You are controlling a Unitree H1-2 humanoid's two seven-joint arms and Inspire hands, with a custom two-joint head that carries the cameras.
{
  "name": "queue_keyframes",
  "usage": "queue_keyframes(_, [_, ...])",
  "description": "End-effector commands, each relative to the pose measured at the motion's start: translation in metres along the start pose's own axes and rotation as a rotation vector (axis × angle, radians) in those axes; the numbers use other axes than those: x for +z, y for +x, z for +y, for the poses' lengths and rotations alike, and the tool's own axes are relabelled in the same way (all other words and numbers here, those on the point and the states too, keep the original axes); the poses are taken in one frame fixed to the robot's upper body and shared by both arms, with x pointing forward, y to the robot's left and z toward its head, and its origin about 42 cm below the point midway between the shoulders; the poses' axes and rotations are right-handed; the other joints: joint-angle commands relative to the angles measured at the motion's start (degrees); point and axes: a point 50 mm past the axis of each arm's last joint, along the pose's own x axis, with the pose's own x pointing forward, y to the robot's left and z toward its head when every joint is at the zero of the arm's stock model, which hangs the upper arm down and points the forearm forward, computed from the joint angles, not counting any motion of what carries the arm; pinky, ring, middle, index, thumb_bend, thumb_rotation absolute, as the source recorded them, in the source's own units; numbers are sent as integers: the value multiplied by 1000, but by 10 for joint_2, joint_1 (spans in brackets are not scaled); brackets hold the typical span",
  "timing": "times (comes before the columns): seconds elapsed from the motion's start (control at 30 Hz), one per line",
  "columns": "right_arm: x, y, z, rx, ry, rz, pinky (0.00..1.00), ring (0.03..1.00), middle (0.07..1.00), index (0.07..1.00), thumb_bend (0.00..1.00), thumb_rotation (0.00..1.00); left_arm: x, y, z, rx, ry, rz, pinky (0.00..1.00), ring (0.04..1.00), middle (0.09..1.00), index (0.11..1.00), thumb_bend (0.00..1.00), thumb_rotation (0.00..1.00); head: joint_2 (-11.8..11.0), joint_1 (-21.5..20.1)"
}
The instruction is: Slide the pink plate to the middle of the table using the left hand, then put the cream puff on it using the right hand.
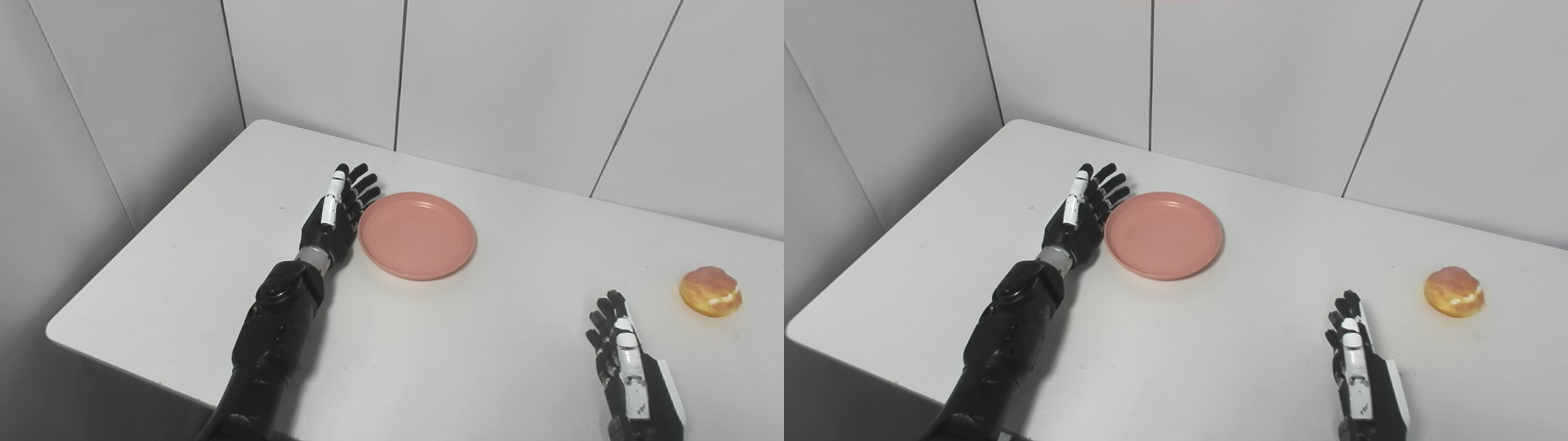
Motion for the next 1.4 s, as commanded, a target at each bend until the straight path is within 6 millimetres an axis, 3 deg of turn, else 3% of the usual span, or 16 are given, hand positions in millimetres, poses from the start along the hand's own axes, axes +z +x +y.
queue_keyframes(0.0, [19,7,3,7,5,-102,1000,1000,1000,1000,179,1000,-13,-4,-7,-22,-25,56,942,924,923,899,383,1000,-1,-1])
queue_keyframes(0.8, [27,13,3,-49,27,-122,1000,1000,1000,1000,267,1000,-28,-47,-66,-174,-33,108,909,908,915,899,415,1000,18,-59])
queue_keyframes(1.07, [35,15,4,-78,18,-119,1000,1000,1000,1000,254,1000,-33,-61,-78,-196,-37,132,880,893,905,893,415,1000,28,-86])
queue_keyframes(1.37, [39,16,9,-79,34,-121,1000,1000,1000,1000,258,1000,-39,-79,-80,-219,-62,154,912,910,917,903,413,1000,36,-111])
